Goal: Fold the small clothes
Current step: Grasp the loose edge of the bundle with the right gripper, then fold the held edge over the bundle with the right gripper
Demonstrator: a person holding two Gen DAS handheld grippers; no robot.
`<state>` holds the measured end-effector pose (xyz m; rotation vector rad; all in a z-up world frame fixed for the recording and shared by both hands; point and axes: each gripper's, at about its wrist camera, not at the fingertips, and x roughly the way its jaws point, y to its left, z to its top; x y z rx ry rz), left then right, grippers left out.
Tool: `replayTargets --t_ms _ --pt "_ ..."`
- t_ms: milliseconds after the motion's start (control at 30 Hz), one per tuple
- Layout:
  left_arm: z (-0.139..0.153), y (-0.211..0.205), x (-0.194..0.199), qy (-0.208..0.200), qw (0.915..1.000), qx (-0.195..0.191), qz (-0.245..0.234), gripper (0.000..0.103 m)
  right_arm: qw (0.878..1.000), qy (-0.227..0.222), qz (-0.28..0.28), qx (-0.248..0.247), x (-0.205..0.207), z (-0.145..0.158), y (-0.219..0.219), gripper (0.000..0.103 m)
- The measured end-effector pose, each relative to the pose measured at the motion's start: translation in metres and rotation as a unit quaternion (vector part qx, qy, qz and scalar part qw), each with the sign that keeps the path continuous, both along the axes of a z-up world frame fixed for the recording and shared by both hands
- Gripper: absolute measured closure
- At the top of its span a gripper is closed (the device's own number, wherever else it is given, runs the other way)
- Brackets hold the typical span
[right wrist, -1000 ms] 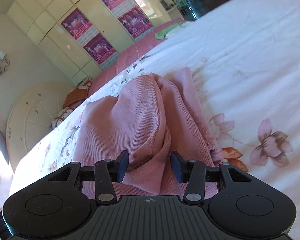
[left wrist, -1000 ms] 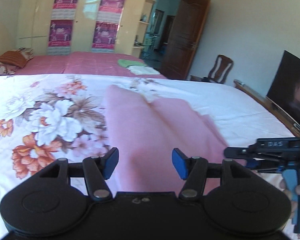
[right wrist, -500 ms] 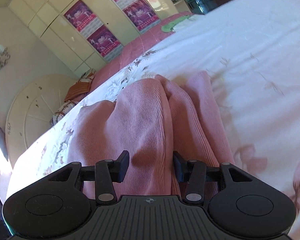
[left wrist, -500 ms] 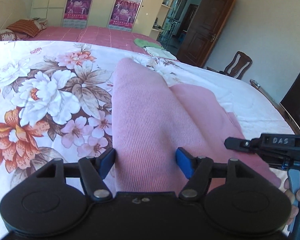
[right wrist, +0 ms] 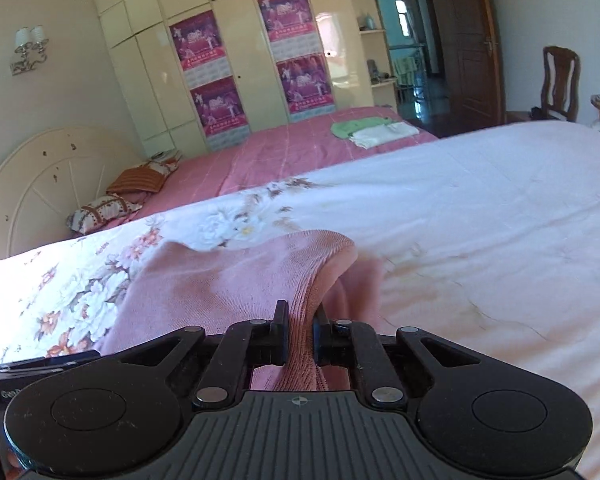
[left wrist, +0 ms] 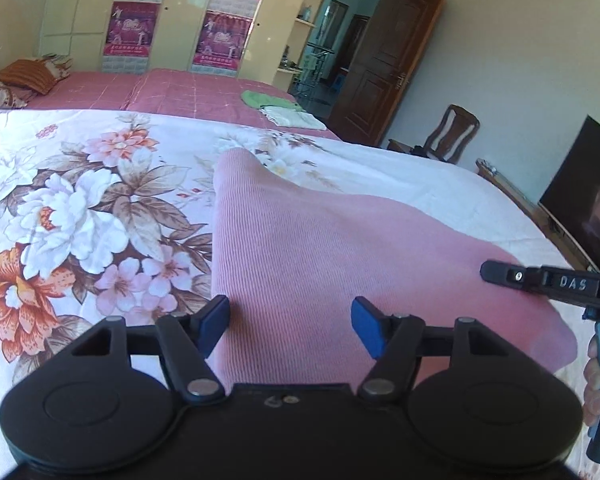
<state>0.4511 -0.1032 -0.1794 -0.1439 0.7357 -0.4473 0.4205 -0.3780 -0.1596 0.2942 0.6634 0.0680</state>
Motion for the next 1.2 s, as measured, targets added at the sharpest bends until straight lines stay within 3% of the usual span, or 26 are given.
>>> replayTargets --t_ms 133,200,433,600,633,667,700,733,800,833,867,900,1000,1133,1200 --pt "-0.017 -0.013 -0.008 -0.019 0.9985 0.050 -0.008 0.037 0.998 0.046 -0.014 -0.029 0.002 -0.033 0.000 0.093" --pt "-0.017 -0.015 -0.012 -0.029 0.9976 0.062 -0.013 0.036 0.998 0.053 -0.019 -0.009 -0.001 -0.037 -0.005 0.092" --pt "-0.008 0.003 -0.016 0.006 0.9991 0.040 0.006 0.037 0.999 0.039 -0.029 0.017 -0.042 -0.006 -0.015 0.092" --pt "-0.017 0.004 -0.026 0.019 0.9989 0.042 0.005 0.036 0.997 0.065 -0.026 0.042 -0.063 -0.013 -0.006 0.090" --pt "-0.017 0.003 -0.026 0.022 0.9989 0.040 0.009 0.036 0.996 0.070 -0.025 0.046 -0.065 -0.015 -0.004 0.087" --pt "-0.017 0.003 -0.026 0.025 0.9989 0.039 0.011 0.036 0.996 0.073 -0.026 0.044 -0.066 -0.016 -0.001 0.069" --pt "-0.017 0.002 -0.026 0.027 0.9988 0.039 0.013 0.036 0.996 0.072 -0.031 0.040 -0.067 -0.016 0.001 0.046" --pt "-0.016 0.002 -0.025 0.030 0.9987 0.039 0.016 0.036 0.997 0.063 -0.034 0.036 -0.070 -0.015 0.003 0.040" --pt "-0.017 0.002 -0.026 0.033 0.9986 0.038 0.018 0.036 0.998 0.054 -0.034 0.020 -0.072 -0.013 0.008 0.046" --pt "-0.017 0.002 -0.026 0.034 0.9985 0.038 0.020 0.036 0.998 0.060 -0.033 0.015 -0.070 -0.015 0.010 0.056" --pt "-0.017 0.002 -0.026 0.036 0.9984 0.038 0.021 0.036 0.997 0.073 -0.030 0.022 -0.067 -0.019 0.010 0.083" --pt "-0.017 0.001 -0.027 0.038 0.9983 0.038 0.023 0.036 0.996 0.084 -0.030 0.026 -0.065 -0.022 0.010 0.091" --pt "-0.017 -0.001 -0.030 0.035 0.9979 0.049 0.022 0.036 0.996 0.091 -0.019 0.003 -0.064 -0.025 0.016 0.092" --pt "-0.016 -0.006 -0.034 0.029 0.9974 0.064 0.018 0.036 0.990 0.089 -0.008 -0.112 -0.057 -0.025 0.029 0.097" --pt "-0.017 -0.008 -0.035 0.027 0.9972 0.066 0.022 0.035 0.987 0.106 -0.006 -0.121 -0.051 -0.032 0.025 0.096"
